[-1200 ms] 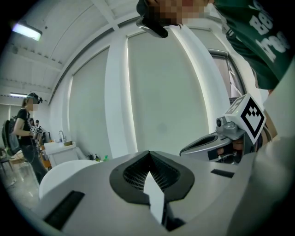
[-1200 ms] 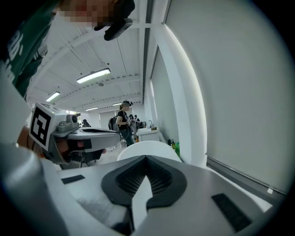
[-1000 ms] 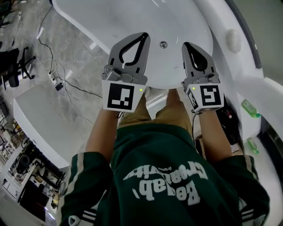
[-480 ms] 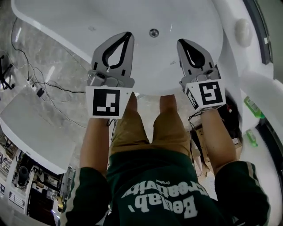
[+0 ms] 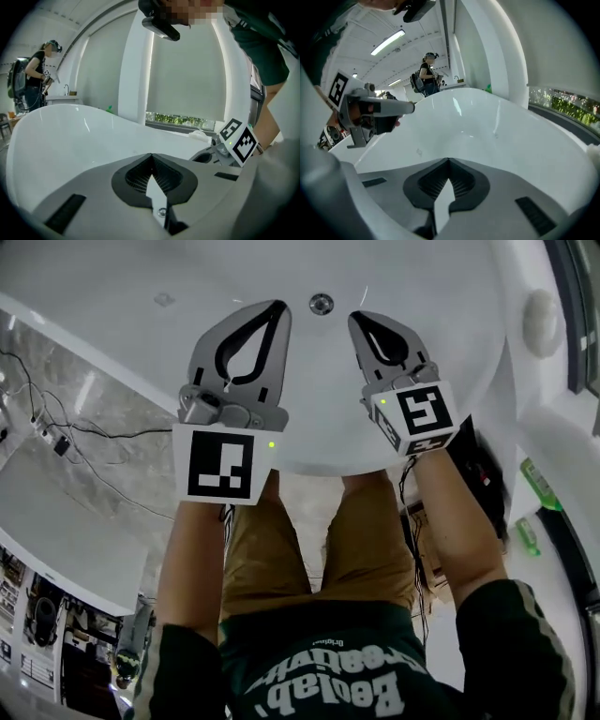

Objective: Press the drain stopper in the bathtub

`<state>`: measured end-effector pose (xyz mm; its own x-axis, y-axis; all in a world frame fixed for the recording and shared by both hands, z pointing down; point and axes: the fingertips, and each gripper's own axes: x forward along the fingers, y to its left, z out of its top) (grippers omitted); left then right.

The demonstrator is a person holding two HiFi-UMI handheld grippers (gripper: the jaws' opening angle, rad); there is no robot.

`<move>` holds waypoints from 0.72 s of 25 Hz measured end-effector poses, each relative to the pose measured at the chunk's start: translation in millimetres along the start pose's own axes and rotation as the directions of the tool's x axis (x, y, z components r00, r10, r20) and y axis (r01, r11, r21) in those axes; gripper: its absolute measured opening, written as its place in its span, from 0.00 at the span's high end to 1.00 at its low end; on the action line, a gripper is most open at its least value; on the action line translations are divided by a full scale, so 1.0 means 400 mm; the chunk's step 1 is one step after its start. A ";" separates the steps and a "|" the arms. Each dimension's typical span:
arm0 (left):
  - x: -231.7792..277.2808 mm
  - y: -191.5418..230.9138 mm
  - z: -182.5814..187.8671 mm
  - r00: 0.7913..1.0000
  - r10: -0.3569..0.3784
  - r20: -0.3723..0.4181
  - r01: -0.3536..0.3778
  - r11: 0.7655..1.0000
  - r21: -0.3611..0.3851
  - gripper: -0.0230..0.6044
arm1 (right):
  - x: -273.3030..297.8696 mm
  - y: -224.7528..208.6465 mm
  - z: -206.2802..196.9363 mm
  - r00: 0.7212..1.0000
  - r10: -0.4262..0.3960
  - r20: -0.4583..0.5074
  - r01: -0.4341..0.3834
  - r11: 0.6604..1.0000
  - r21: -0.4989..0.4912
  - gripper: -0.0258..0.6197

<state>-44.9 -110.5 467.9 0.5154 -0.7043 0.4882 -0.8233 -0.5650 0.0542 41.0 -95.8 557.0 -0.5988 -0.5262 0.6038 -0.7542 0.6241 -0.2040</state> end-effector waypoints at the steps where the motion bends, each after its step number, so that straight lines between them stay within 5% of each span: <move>1: 0.008 0.008 -0.013 1.000 0.006 0.000 -0.006 1.000 0.006 0.95 | 0.028 -0.005 -0.032 1.000 0.006 -0.021 -0.006 1.000 -0.006 0.94; 9: 0.058 0.048 -0.137 0.999 0.031 -0.035 -0.031 0.999 -0.011 0.95 | 0.226 -0.037 -0.266 0.978 0.050 -0.203 -0.066 0.995 -0.070 0.94; 18: 0.137 0.035 -0.183 1.000 0.021 -0.015 -0.022 0.999 -0.045 0.95 | 0.329 -0.091 -0.406 0.957 0.069 -0.281 -0.099 0.991 -0.095 0.94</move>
<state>-45.6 -125.7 559.1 0.4942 -0.7095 0.5024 -0.8443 -0.5294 0.0828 33.4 -94.2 768.9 -0.5496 -0.2988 0.7802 -0.6621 0.7253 -0.1886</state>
